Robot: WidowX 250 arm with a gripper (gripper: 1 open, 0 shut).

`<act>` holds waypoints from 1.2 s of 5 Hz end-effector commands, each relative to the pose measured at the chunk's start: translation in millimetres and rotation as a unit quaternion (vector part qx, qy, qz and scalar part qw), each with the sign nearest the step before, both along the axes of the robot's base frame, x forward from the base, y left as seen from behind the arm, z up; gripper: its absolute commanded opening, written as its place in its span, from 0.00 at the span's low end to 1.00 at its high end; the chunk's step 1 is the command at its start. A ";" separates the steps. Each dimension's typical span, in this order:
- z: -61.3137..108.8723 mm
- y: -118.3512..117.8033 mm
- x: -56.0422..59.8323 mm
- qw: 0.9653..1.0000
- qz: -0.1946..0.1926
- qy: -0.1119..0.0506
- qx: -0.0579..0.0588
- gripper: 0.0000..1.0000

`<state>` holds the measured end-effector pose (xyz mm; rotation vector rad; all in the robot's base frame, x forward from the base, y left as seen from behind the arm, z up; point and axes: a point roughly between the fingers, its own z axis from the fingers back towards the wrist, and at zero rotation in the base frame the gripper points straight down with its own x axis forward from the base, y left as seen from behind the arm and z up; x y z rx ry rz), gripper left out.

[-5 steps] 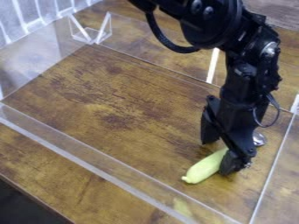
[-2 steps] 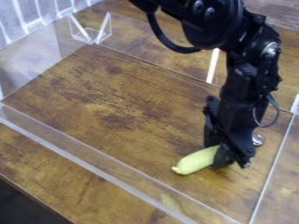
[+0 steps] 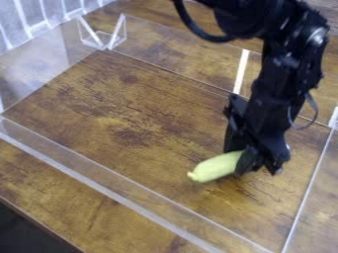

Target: Move the green spoon to the left

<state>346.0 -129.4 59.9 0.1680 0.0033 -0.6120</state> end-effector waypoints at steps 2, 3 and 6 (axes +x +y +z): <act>99.1 33.8 11.2 0.989 0.117 -0.092 0.026 0.00; 110.2 38.2 13.3 0.983 0.141 -0.111 0.027 0.00; 112.2 51.1 8.8 0.970 0.201 -0.140 0.005 0.00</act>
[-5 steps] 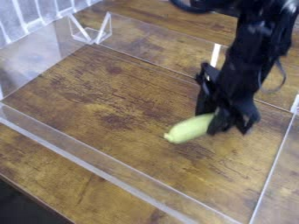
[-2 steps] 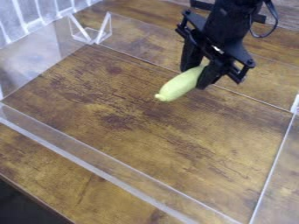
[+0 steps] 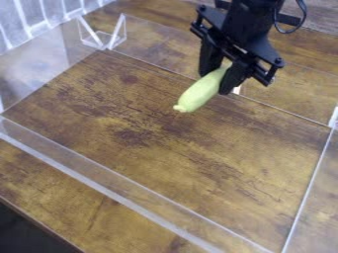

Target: Move the green spoon to the left

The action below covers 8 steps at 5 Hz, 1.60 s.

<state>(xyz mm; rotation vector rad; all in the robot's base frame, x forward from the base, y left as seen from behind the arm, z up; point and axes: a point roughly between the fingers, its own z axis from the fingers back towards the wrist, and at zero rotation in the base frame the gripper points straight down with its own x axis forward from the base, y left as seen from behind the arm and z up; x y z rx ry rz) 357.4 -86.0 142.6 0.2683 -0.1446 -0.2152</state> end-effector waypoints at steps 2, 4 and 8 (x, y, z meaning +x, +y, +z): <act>21.7 11.8 -3.9 0.996 0.047 -0.066 -0.028 0.00; 23.3 21.3 -5.0 0.993 0.068 -0.078 -0.048 0.00; 13.0 41.0 6.4 0.988 0.087 -0.097 -0.081 0.00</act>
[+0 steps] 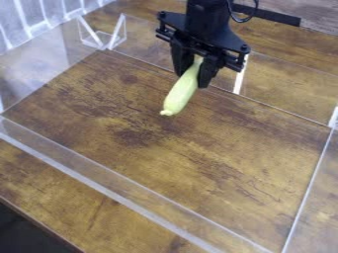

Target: Move the green spoon to the left

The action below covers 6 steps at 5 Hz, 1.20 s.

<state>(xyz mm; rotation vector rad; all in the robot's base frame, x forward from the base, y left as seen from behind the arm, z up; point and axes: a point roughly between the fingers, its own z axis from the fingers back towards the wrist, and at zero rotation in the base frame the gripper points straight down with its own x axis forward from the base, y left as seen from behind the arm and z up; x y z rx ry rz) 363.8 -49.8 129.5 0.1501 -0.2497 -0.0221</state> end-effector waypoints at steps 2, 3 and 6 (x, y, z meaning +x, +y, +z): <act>18.9 16.7 7.7 0.999 -0.002 -0.043 -0.016 0.00; 10.3 -10.8 32.0 0.999 0.011 -0.042 -0.028 0.00; -18.9 -55.0 91.5 0.999 0.020 -0.019 -0.041 0.00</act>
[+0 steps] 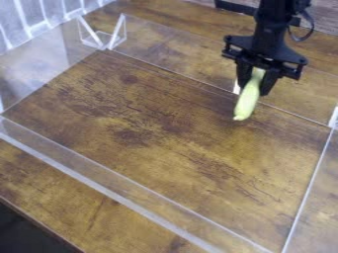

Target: Move the green spoon to the left

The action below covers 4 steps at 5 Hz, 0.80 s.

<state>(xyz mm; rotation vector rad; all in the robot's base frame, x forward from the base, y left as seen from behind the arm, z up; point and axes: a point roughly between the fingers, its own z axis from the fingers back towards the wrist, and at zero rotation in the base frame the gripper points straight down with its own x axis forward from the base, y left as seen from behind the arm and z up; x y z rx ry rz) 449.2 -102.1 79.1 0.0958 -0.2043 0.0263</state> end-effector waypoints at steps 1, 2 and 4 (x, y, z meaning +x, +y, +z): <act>33.5 6.4 9.0 0.999 0.004 -0.032 -0.005 0.00; 34.5 16.1 9.3 1.000 0.010 -0.025 -0.001 0.00; 37.8 24.0 10.4 1.000 0.017 -0.011 -0.001 0.00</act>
